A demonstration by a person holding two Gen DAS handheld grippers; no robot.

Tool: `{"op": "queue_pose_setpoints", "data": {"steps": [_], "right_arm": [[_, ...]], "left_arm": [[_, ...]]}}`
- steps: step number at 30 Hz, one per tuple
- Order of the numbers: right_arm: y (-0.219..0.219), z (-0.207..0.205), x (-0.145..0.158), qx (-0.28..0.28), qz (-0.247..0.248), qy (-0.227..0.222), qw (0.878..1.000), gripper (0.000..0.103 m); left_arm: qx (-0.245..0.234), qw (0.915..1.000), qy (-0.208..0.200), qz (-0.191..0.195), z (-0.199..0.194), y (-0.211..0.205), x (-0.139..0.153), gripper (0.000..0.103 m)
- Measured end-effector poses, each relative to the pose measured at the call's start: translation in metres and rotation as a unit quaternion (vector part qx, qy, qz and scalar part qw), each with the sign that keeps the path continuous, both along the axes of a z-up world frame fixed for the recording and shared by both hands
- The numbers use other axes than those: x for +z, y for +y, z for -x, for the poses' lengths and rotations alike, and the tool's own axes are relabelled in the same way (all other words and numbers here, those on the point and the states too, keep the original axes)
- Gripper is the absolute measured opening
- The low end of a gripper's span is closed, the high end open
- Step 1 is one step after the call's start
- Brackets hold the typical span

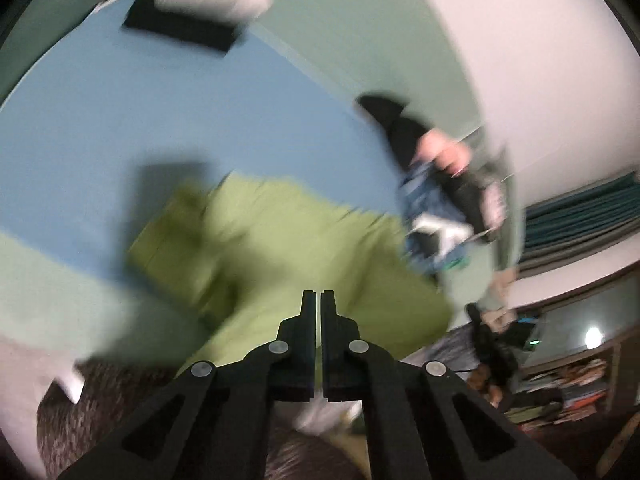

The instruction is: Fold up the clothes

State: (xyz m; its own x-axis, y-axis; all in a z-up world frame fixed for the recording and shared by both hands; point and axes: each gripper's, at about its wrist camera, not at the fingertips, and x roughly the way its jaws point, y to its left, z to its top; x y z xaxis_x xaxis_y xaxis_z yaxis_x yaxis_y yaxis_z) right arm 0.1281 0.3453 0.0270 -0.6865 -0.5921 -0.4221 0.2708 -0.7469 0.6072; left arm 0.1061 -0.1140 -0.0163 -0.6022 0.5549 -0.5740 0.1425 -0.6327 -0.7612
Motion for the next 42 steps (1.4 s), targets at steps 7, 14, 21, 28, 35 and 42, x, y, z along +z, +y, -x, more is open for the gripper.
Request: {"op": "queue_pose_setpoints", "data": {"steps": [7,14,21,28,35,42], "right_arm": [[-0.005,0.080,0.036,0.003,-0.025,0.005,1.000,0.007],[-0.032,0.054,-0.100,0.070,-0.144,-0.182,0.970,0.041],[-0.042,0.033,-0.130,0.110,-0.142,-0.210,0.961,0.054],[-0.074,0.013,-0.141,0.128,-0.166,-0.203,0.957,0.009],[-0.044,0.010,-0.110,0.093,-0.042,-0.185,0.978,0.003],[0.016,0.057,0.013,0.015,0.046,-0.026,0.998,0.002]], "left_arm": [[0.048,0.9877,-0.040,0.144,0.064,-0.011,0.039,0.001],[-0.078,0.9408,-0.274,0.184,0.052,0.009,-0.085,0.058],[-0.117,0.9365,-0.292,0.155,0.033,0.024,-0.132,0.058],[-0.163,0.9236,-0.275,0.212,0.027,0.050,-0.133,0.066],[-0.202,0.9236,-0.270,0.183,0.021,0.066,-0.121,0.006],[-0.088,0.9828,-0.107,0.123,0.047,0.000,-0.016,0.005]]}}
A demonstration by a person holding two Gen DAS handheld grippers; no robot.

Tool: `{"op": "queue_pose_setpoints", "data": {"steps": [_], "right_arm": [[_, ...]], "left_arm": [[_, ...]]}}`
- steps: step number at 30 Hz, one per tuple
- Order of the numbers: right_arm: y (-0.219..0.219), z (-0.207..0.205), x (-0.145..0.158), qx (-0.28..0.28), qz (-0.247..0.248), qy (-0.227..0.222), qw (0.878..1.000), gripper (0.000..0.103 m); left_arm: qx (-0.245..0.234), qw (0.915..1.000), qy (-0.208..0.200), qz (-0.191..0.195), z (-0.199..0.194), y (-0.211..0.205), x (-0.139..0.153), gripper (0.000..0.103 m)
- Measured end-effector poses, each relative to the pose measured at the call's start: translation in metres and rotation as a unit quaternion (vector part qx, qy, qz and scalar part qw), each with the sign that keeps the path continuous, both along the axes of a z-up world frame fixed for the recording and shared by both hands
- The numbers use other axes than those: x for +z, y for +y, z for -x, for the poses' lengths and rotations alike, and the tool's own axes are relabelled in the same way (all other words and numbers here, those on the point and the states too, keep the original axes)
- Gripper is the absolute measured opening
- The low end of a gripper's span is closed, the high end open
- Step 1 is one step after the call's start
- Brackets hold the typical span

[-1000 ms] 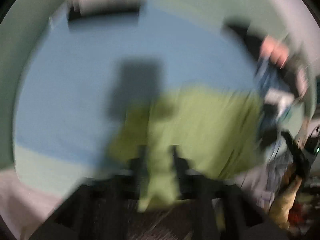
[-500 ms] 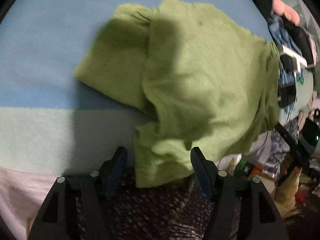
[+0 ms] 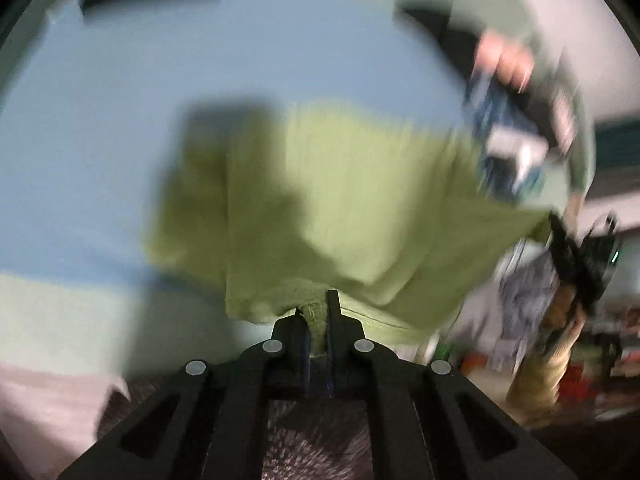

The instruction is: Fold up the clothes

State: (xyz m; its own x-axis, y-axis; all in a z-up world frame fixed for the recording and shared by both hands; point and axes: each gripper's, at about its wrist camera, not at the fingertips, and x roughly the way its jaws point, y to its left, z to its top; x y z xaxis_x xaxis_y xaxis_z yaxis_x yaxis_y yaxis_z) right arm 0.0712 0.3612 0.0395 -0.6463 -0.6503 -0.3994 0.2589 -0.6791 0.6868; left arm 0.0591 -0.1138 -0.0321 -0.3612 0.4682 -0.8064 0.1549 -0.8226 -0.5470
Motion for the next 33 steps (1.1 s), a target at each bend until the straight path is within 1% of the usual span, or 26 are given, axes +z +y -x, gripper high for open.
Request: {"op": "queue_pose_setpoints", "data": {"steps": [1,2,3,4,5,6,9,10,12,13,14,15,17,18,19,20,21,22,23,25,27,28,30,33], "right_arm": [[0.004,0.002,0.019,-0.006,0.007,0.024,1.000,0.002],[0.007,0.003,0.040,-0.012,0.012,0.051,0.999,0.002],[0.010,0.005,0.061,-0.018,0.016,0.077,0.997,0.002],[0.013,0.006,0.082,-0.024,0.020,0.103,0.994,0.002],[0.016,0.008,0.103,-0.030,0.024,0.129,0.991,0.002],[0.017,0.009,0.119,-0.031,0.031,0.145,0.988,0.002],[0.009,0.006,0.155,-0.020,0.055,0.172,0.983,0.002],[0.003,0.004,0.167,-0.021,0.045,0.183,0.982,0.002],[-0.004,0.005,0.180,-0.020,0.021,0.194,0.981,0.002],[-0.007,0.013,0.181,-0.019,0.014,0.186,0.982,0.002],[-0.011,0.025,0.180,-0.018,0.008,0.172,0.985,0.002],[-0.013,0.035,0.178,-0.019,0.004,0.158,0.987,0.002],[-0.021,0.067,0.166,-0.021,-0.009,0.125,0.992,0.002],[-0.026,0.084,0.161,-0.028,-0.020,0.114,0.993,0.002],[-0.028,0.101,0.158,-0.032,-0.024,0.104,0.994,0.002],[-0.029,0.118,0.157,-0.034,-0.016,0.096,0.995,0.002],[-0.029,0.135,0.157,-0.036,-0.001,0.088,0.995,0.002],[-0.034,0.151,0.162,-0.034,0.007,0.095,0.995,0.002],[-0.040,0.158,0.169,-0.038,-0.002,0.112,0.993,0.002],[-0.053,0.164,0.178,-0.050,-0.040,0.144,0.988,0.002],[-0.068,0.169,0.175,-0.048,-0.078,0.152,0.984,0.002],[-0.071,0.171,0.166,-0.048,-0.093,0.148,0.983,0.002],[-0.071,0.173,0.143,-0.049,-0.107,0.128,0.985,0.002],[-0.065,0.167,0.090,-0.040,-0.115,0.078,0.990,0.002]], "left_arm": [[0.025,0.9988,0.040,-0.012,-0.001,-0.013,0.024,0.005],[0.047,0.9956,0.078,-0.022,-0.004,-0.023,0.046,0.006],[0.069,0.9904,0.115,-0.033,-0.007,-0.033,0.069,0.005],[0.090,0.9832,0.153,-0.043,-0.010,-0.043,0.091,0.005],[0.111,0.9740,0.190,-0.053,-0.013,-0.053,0.114,0.005],[0.128,0.9654,0.220,-0.060,-0.016,-0.062,0.135,0.005],[0.136,0.9545,0.257,-0.067,-0.015,-0.039,0.177,0.006],[0.134,0.9528,0.265,-0.065,-0.016,-0.035,0.188,0.006],[0.134,0.9553,0.260,-0.045,-0.021,-0.035,0.207,0.006],[0.137,0.9593,0.245,-0.034,-0.022,-0.042,0.212,0.006],[0.143,0.9637,0.224,-0.026,-0.015,-0.043,0.210,0.006],[0.149,0.9663,0.209,-0.022,-0.009,-0.044,0.206,0.006],[0.173,0.9676,0.183,-0.017,0.006,-0.050,0.196,0.006],[0.190,0.9664,0.173,-0.007,0.014,-0.053,0.195,0.006],[0.214,0.9616,0.171,0.017,0.024,-0.057,0.200,0.006],[0.236,0.9551,0.173,0.047,0.034,-0.061,0.204,0.006],[0.249,0.9476,0.186,0.076,0.044,-0.062,0.207,0.006],[0.252,0.9422,0.204,0.084,0.050,-0.062,0.213,0.006],[0.253,0.9371,0.221,0.095,0.055,-0.061,0.218,0.006],[0.243,0.9277,0.256,0.122,0.061,-0.054,0.224,0.006],[0.232,0.9164,0.290,0.150,0.068,-0.046,0.231,0.006],[0.227,0.9141,0.298,0.156,0.070,-0.044,0.230,0.006],[0.217,0.9237,0.282,0.143,0.071,-0.044,0.209,0.006],[0.200,0.9417,0.243,0.118,0.068,-0.043,0.170,0.006]]}}
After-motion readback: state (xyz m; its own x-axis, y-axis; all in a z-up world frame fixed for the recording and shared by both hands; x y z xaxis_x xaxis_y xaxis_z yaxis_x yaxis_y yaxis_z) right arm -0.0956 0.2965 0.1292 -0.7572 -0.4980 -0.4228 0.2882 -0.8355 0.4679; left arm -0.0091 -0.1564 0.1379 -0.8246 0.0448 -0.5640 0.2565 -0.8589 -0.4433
